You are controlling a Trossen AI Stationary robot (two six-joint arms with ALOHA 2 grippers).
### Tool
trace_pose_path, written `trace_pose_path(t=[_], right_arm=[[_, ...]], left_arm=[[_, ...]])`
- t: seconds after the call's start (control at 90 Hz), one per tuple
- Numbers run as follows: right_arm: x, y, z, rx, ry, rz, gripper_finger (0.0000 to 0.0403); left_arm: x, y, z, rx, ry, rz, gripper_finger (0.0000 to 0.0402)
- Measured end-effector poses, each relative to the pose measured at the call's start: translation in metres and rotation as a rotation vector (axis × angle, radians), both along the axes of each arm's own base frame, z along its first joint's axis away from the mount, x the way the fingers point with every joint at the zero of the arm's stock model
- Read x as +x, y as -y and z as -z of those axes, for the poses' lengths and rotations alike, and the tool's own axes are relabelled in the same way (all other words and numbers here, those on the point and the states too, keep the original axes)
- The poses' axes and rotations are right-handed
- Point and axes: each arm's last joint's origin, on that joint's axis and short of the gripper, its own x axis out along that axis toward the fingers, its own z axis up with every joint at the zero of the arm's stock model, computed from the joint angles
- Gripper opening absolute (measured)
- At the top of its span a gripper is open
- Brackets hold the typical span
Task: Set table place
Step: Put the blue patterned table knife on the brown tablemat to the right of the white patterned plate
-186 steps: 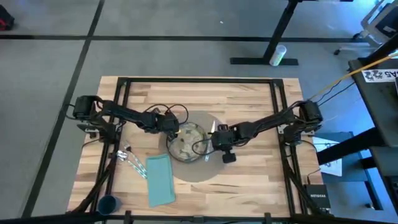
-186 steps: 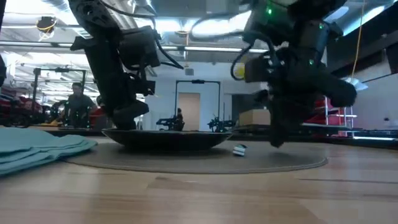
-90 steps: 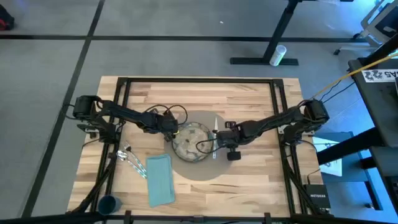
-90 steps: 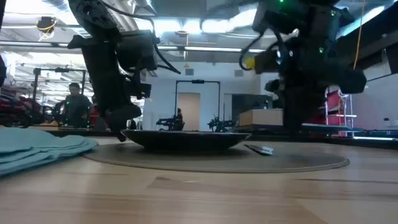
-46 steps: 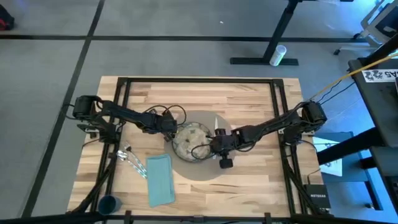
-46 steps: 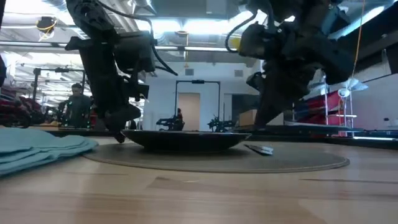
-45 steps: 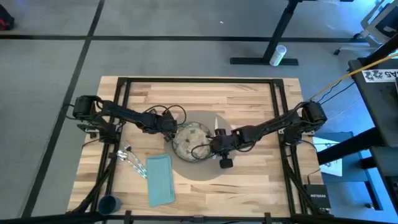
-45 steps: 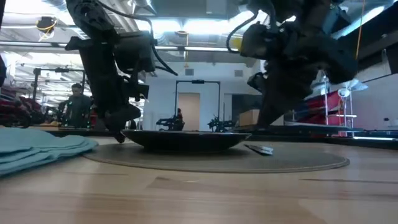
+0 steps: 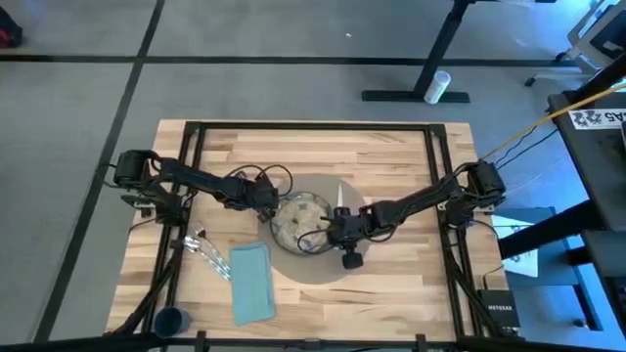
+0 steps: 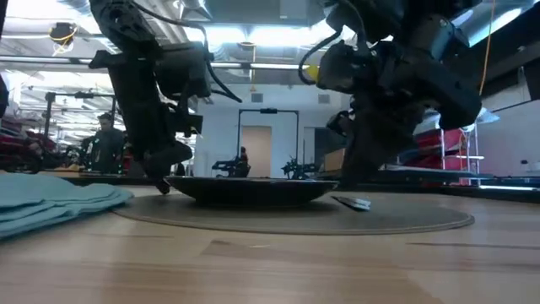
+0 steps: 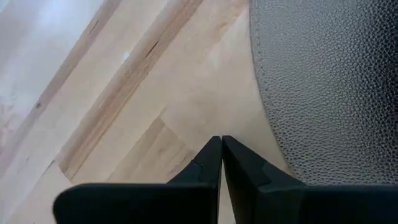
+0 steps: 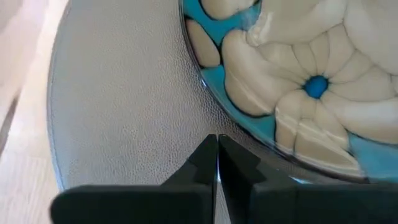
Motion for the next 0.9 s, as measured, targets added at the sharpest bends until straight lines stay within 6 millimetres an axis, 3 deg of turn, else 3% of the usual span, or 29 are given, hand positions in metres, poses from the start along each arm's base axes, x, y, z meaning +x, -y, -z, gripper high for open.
trace_pose_path(t=[0.9], right_arm=[[-0.005, 0.001, 0.01, -0.009, -0.094, -0.005, 0.0]], left_arm=[[0.0, 0.0, 0.0, 0.001, -0.004, 0.004, 0.0]])
